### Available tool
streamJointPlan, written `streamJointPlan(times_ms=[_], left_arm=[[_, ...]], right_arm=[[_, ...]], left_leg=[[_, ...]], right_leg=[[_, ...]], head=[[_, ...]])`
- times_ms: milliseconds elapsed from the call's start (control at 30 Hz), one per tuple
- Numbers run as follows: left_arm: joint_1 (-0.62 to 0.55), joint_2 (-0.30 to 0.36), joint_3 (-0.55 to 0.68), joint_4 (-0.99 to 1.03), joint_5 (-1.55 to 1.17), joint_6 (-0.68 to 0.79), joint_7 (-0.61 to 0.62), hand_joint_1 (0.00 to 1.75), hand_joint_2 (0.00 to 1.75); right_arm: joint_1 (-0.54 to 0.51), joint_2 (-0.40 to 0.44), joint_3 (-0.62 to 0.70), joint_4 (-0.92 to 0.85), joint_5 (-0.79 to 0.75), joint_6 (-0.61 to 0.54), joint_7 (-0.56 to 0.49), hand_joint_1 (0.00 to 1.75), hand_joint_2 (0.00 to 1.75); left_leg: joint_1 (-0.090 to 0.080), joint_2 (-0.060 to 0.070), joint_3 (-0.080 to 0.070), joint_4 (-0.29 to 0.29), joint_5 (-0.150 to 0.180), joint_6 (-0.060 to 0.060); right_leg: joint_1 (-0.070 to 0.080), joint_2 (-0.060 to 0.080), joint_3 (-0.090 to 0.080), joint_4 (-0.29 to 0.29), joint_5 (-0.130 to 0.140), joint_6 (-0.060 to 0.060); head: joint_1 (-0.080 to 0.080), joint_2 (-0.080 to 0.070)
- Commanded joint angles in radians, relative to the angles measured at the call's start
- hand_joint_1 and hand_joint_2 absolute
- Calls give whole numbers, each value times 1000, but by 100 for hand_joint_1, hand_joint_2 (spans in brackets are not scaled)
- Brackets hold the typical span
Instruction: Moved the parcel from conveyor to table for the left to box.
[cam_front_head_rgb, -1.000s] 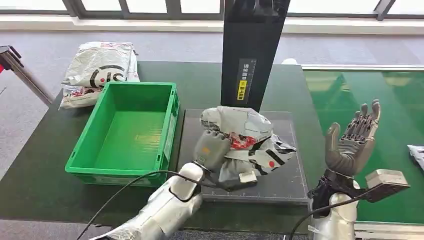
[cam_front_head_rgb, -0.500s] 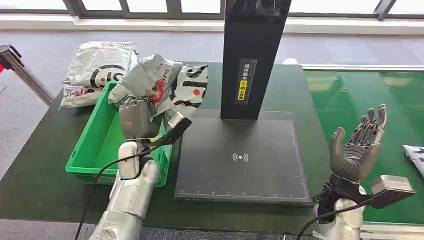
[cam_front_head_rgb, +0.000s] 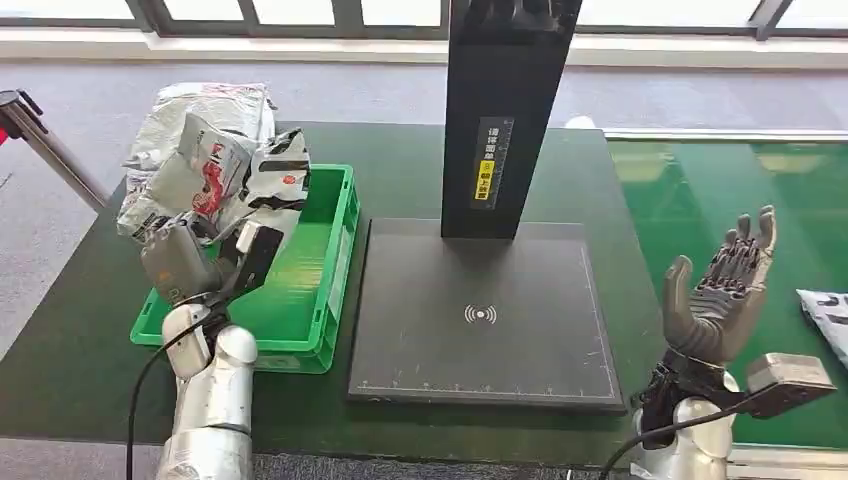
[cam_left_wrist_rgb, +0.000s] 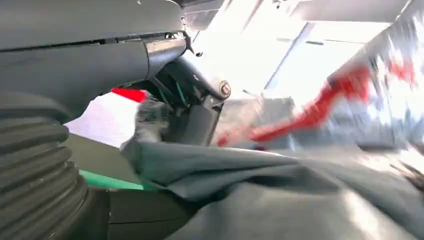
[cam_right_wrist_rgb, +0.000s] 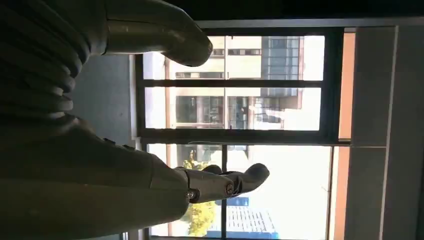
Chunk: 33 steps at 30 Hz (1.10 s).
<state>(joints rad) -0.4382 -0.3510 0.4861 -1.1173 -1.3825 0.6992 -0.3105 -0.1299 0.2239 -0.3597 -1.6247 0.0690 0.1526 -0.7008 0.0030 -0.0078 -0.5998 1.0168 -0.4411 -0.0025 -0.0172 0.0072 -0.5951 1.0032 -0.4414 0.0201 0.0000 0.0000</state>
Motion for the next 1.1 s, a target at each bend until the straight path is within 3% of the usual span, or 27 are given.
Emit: streamJointPlan(times_ms=[33, 533, 700, 767, 833, 900, 933, 1000, 1033, 1100], left_arm=[[-63, 2, 83, 88, -1, -1, 9, 0, 0], [-49, 2, 42, 64, 38, -1, -3, 0, 0], [-39, 2, 55, 15, 126, -1, -71, 0, 0], [-42, 2, 87, -12, 302, -1, -214, 0, 0], [-42, 2, 87, -12, 302, -1, -214, 0, 0], [-55, 2, 58, 88, 575, -1, -388, 0, 0], [-29, 2, -125, 119, 804, -4, -388, 0, 175], [19, 15, -229, 52, 995, -170, -388, 0, 175], [52, 14, -271, -3, 1123, -351, -388, 0, 175], [97, 8, -312, -39, 1182, -481, -388, 0, 175]], right_arm=[[-32, -10, -50, 35, 2, 4, 3, 0, 175], [-23, -6, -52, 27, 8, -3, 3, 0, 175], [-21, -7, -56, 25, 12, -6, 3, 0, 175], [-22, -7, -63, 35, 30, -36, 3, 0, 175], [-22, -7, -63, 35, 30, -36, 3, 0, 175], [-23, -28, -47, 86, 102, -159, 3, 0, 175], [-31, -55, -24, 166, 188, -310, 3, 0, 175], [-62, -96, -3, 305, 276, -500, 3, 0, 175], [-110, -110, -38, 464, 401, -641, 3, 0, 175], [-167, -125, -75, 607, 504, -767, 3, 0, 175]], left_leg=[[0, -1, 0, 0, 0, 0], [0, -1, 0, 0, 0, 0], [1, -1, 1, -1, 0, 0], [1, 0, 1, -1, 0, 0], [0, 0, 0, 0, 0, 0], [1, 0, 1, -1, 0, 0], [0, 0, 1, -1, 0, 0], [1, -5, 2, -2, 1, 0], [1, -5, 3, -3, 2, 0], [2, 3, 5, -4, 1, 1]], right_leg=[[1, -2, 1, -1, 0, -1], [1, -1, 1, -1, 0, -1], [1, -2, 2, -2, 0, -1], [1, -1, 2, -1, 0, -1], [1, -1, 1, -1, 0, -1], [1, -1, 2, -2, 0, -1], [1, -1, 2, -2, 0, -1], [1, -6, 5, -4, 0, -1], [2, -6, 5, -5, 1, -1], [2, 2, 6, -7, 3, 0]], head=[[0, 0], [0, 0], [0, 0], [0, 0], [0, 0], [0, 0], [0, 0], [0, 0], [0, 0], [0, 0]])
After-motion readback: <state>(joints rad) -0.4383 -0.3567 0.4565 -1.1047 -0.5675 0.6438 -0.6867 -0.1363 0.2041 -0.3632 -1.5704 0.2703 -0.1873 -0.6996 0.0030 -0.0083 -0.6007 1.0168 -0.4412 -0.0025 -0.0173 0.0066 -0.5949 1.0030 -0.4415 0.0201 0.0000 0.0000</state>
